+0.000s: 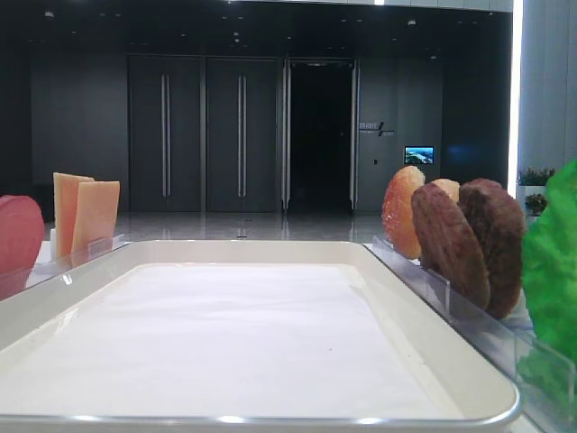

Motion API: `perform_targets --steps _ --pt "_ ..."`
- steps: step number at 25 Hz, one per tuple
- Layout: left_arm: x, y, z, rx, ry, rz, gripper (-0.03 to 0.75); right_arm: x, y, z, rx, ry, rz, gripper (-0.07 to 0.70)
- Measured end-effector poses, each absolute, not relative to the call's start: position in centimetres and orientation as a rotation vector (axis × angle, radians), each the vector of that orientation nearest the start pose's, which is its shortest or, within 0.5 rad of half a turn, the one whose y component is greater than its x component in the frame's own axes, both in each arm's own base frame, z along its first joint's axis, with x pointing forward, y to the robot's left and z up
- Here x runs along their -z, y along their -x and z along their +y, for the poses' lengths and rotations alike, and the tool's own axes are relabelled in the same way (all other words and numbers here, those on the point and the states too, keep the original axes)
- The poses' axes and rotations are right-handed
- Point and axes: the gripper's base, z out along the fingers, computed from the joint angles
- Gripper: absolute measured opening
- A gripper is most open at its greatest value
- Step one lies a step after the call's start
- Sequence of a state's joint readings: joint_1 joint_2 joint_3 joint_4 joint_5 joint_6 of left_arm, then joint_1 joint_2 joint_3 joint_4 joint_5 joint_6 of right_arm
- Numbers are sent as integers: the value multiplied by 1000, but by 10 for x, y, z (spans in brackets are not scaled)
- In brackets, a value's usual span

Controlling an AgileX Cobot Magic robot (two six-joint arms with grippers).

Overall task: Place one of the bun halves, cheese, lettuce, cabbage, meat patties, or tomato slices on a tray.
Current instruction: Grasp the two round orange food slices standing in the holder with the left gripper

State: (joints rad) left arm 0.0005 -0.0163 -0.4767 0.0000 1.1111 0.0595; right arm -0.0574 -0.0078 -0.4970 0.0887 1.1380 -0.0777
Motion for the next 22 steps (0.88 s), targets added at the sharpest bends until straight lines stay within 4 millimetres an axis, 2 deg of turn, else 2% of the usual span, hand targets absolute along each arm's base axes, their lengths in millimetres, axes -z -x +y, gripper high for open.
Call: perform_targets --steps 17,22 --pt "-267 6 0 -30 -52 2105 535 -271 9 8 -27 29 2113 514" --pt "-267 -8 0 -22 -43 2203 535 -271 9 8 -27 29 2113 514"
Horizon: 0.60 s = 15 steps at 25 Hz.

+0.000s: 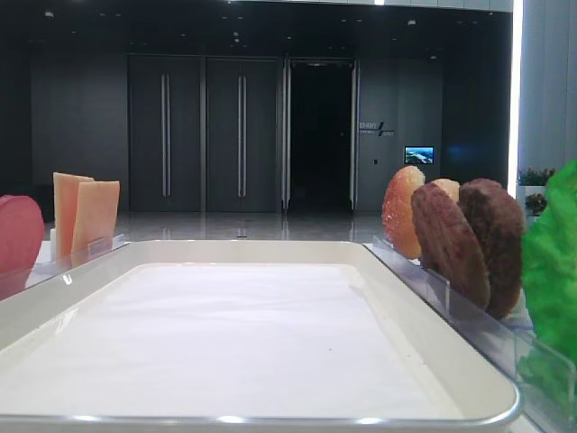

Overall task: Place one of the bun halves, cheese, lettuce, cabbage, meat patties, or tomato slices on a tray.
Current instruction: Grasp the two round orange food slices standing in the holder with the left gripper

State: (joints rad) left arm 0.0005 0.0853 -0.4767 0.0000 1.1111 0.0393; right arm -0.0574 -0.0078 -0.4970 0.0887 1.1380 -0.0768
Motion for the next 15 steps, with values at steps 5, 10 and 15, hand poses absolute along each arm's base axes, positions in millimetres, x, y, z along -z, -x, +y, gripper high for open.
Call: perform_targets --steps 5,10,15 --pt "-264 -28 0 -7 -15 2346 535 -271 9 8 -27 29 2113 514" --pt "-263 -47 1 -9 9 2466 535 -271 9 8 -27 29 2113 514" --pt "-267 -64 1 -10 21 2539 535 -271 9 8 -27 29 2113 514"
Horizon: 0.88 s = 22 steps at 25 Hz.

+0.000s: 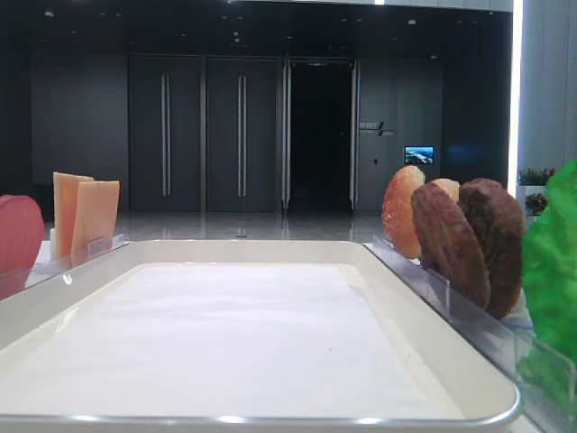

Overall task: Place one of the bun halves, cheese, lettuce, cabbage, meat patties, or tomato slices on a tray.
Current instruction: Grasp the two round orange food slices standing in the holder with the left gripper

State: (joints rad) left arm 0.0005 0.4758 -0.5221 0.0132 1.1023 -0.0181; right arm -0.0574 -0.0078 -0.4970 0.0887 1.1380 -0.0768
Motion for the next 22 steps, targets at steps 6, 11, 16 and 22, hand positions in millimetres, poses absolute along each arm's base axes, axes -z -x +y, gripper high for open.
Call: perform_targets --steps 6,11,16,22 --pt "-270 -85 2 -19 69 2614 535 -271 9 8 -27 29 2113 514" --pt "-271 -106 2 -21 72 2691 535 -271 9 8 -27 29 2113 514" --pt "-273 -130 2 -22 74 2755 535 -271 9 8 -27 29 2113 514" --pt "-276 -155 2 -12 78 2803 535 -271 9 8 -27 29 2113 514"
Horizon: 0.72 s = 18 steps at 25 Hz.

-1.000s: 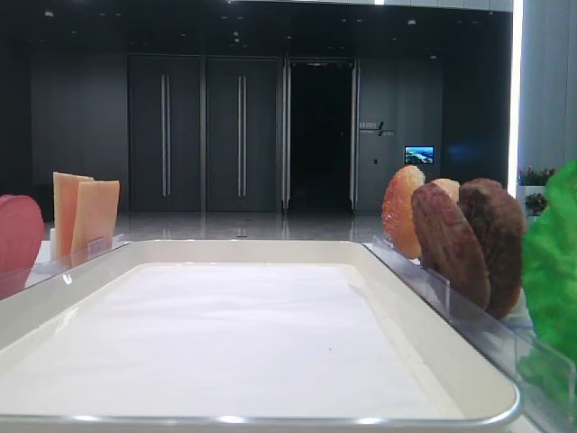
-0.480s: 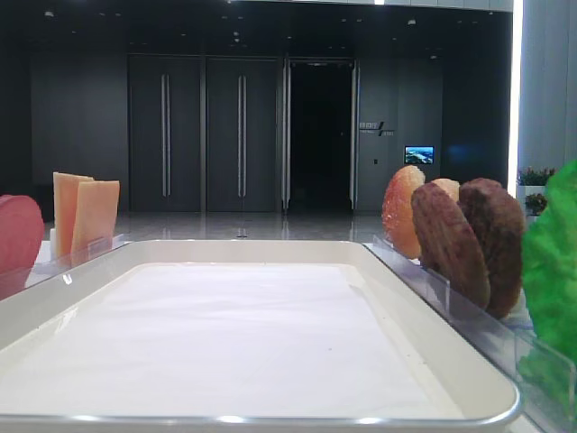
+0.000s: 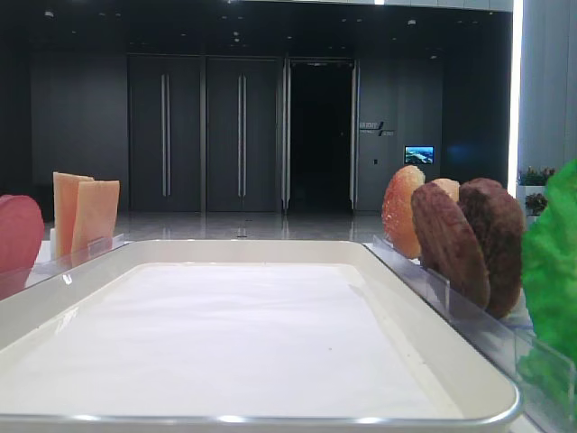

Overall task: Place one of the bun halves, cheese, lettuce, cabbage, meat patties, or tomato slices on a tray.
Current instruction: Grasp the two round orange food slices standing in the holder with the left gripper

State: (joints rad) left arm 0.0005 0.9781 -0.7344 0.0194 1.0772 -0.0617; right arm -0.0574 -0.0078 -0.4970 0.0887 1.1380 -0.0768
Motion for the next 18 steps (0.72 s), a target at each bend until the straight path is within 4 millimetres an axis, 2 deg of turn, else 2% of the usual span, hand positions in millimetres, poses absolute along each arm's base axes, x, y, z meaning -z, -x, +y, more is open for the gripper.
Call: perform_targets --steps 7,18 --pt "-271 -172 1 -4 82 2849 535 -271 9 8 -27 29 2113 514" --pt "-268 -174 1 -3 84 2871 535 -271 9 8 -27 29 2113 514"
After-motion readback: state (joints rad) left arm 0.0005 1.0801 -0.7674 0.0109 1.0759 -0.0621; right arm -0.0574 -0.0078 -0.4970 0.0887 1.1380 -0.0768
